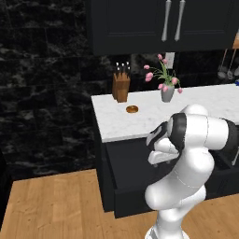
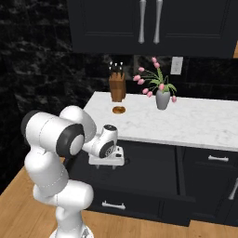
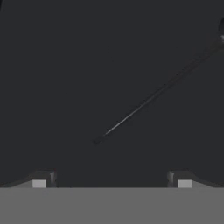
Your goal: Pick the ladle from the drawer and place it on the counter.
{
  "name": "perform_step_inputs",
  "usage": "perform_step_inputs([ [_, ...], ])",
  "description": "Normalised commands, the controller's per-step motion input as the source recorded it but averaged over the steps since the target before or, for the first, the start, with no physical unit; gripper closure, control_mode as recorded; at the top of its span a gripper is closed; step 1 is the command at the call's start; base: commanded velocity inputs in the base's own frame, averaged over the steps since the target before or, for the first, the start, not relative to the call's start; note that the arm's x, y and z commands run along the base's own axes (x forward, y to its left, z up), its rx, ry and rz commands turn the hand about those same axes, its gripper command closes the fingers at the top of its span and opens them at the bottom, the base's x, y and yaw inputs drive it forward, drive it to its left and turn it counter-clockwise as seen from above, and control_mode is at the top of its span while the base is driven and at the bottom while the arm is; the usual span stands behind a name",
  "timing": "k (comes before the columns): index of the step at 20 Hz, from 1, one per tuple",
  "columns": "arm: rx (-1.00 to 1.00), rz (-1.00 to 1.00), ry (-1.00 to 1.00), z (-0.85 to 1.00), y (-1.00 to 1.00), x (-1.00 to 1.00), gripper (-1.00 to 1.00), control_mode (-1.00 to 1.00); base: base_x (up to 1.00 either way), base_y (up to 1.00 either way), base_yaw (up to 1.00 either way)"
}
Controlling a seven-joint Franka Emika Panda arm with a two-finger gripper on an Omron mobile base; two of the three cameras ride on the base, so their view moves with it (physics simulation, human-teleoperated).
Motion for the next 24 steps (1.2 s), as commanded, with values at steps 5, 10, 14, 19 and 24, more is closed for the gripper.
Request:
perform_step_inputs([
  [5,0.0,-0.05,0.0,-0.37,0.0,0.2,-1.0,-1.0,0.0,0.0,0.0],
  [10,0.0,-0.05,0.0,-0.47,0.0,0.24,-1.0,-1.0,0.0,0.0,0.0],
  [14,0.0,-0.06,0.0,-0.49,0.02,0.26,-1.0,-1.0,0.0,0.0,0.0],
  [19,0.0,-0.06,0.0,-0.41,0.05,0.27,-1.0,-1.0,0.0,0.0,0.0],
  [24,-0.01,-0.06,0.0,-0.56,0.07,0.16,1.0,-1.0,0.0,0.0,0.0],
])
